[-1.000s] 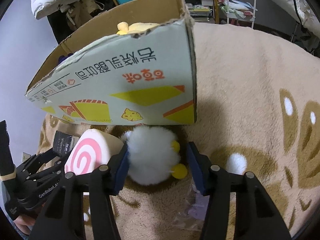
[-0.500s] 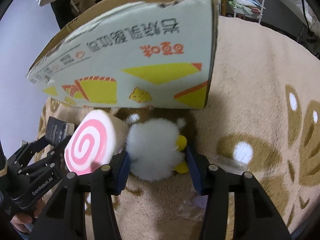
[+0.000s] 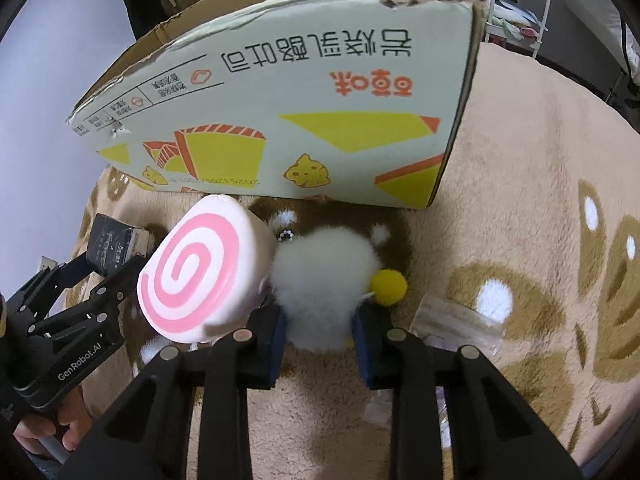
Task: Organize soft objects
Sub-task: 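Lift both items and carry them over the cardboard box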
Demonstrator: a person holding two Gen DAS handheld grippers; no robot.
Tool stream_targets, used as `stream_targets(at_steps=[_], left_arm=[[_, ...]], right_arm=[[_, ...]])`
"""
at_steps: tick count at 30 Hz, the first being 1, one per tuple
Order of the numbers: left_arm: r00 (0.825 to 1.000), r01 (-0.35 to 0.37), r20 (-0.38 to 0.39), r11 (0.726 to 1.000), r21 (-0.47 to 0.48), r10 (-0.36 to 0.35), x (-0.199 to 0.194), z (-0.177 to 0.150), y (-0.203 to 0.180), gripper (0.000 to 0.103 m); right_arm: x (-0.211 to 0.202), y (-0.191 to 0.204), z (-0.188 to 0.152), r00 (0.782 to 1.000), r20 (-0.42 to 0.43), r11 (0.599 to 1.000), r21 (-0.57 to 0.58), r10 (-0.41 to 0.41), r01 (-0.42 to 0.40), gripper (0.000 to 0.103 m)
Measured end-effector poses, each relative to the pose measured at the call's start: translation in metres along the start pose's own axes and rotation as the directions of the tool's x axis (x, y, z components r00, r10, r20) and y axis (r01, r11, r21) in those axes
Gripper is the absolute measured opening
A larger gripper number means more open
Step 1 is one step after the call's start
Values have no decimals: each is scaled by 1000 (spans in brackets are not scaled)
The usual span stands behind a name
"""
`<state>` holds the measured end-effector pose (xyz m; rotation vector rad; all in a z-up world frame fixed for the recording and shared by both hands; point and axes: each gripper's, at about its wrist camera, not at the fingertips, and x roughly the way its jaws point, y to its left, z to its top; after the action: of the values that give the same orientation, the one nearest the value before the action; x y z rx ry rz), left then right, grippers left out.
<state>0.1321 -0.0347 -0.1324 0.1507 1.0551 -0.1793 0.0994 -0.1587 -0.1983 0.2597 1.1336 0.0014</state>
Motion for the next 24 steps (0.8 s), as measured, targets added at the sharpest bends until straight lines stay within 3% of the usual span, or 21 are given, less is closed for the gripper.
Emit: stream_targets(at_steps=[8,14,24], left_arm=[[999,-9,31,1000,15,9,-10,-1,-3,65],[999,-17,43,1000,0,17,-22,-2,1,64],[990,-37,137,999,-16,38,-63,-8,8,64]], right_arm=[[-6,3,1,1000,13,1000,-1,-1,1,24],[-25,-21,-2,1000,29,1000,13,11,-11,22],[-71,-29,-14,995,93,999,31,38,-41,22]])
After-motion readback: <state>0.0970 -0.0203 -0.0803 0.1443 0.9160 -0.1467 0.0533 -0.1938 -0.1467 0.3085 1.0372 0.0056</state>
